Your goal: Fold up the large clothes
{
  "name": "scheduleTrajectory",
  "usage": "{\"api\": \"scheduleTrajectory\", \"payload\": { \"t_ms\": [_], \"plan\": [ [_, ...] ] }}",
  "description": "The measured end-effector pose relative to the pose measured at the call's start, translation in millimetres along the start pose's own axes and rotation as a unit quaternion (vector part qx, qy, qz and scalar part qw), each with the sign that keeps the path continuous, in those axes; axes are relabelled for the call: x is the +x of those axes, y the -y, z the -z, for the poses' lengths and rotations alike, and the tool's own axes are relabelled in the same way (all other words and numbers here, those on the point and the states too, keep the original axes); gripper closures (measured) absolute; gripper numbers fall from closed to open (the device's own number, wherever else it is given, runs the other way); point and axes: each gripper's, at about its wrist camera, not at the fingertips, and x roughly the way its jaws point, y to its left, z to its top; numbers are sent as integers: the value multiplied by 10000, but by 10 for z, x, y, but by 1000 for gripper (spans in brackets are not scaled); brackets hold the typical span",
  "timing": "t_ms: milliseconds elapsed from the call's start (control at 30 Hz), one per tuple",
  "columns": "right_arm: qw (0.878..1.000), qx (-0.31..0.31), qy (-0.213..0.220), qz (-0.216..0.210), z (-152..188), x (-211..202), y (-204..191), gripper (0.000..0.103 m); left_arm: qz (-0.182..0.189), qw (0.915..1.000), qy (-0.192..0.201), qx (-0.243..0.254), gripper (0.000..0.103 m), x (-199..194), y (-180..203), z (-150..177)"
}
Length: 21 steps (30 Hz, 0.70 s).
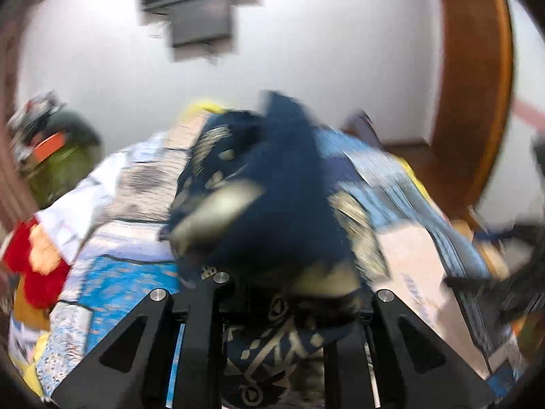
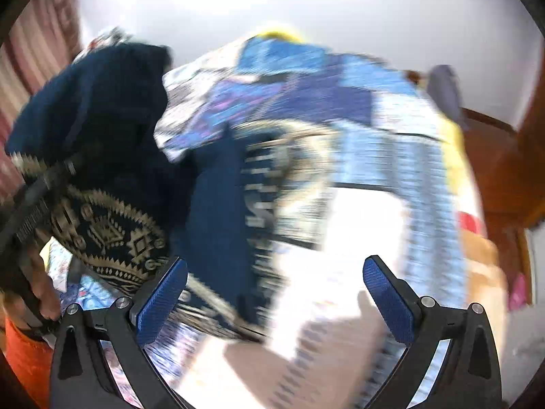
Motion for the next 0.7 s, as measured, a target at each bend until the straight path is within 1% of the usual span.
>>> {"api": "scheduleTrajectory", "payload": {
  "t_ms": [67,100,133,167,200,233,267,300,333,367,400,467,567,600,700],
  "plan": [
    [9997,204,91,102,61,-197,227,1,205,9987,-364,304,85,156,265,123],
    [9993,322,130,141,111,-304,345,1,315,9960,-681,494,83,281,400,236],
    [9990,395,152,156,153,-385,414,1,314,9937,-889,599,81,373,476,324],
    [9986,466,169,164,183,-457,495,1,222,9914,-1056,736,80,452,547,407],
    [9983,526,183,167,241,-530,554,1,80,9891,-1144,923,77,488,606,492],
    [9982,547,187,160,268,-561,576,1,-38,9865,-1167,1147,68,490,656,561],
    [9982,546,187,137,306,-599,592,1,5,9845,-1171,1308,62,446,685,603],
    [9984,524,189,116,341,-630,585,1,165,9834,-1196,1357,43,390,703,623],
    [9986,485,193,100,368,-654,559,1,529,9815,-1277,1326,25,294,694,633],
    [9988,448,195,85,398,-672,552,1,747,9804,-1294,1283,20,226,679,628],
    [9991,381,199,61,428,-690,524,1,861,9799,-1266,1277,18,137,657,630],
    [9993,289,216,5,457,-733,463,1,886,9805,-1227,1251,18,-30,619,642],
    [9993,221,259,-141,420,-717,298,1,996,9838,-1160,933,18,-271,369,604],
    [9992,206,279,-218,398,-711,241,0,988,9848,-1135,865,18,-325,330,594],
    [9985,101,296,-439,304,-659,15,0,791,9900,-1027,563,10,-524,22,550]
  ]
}}
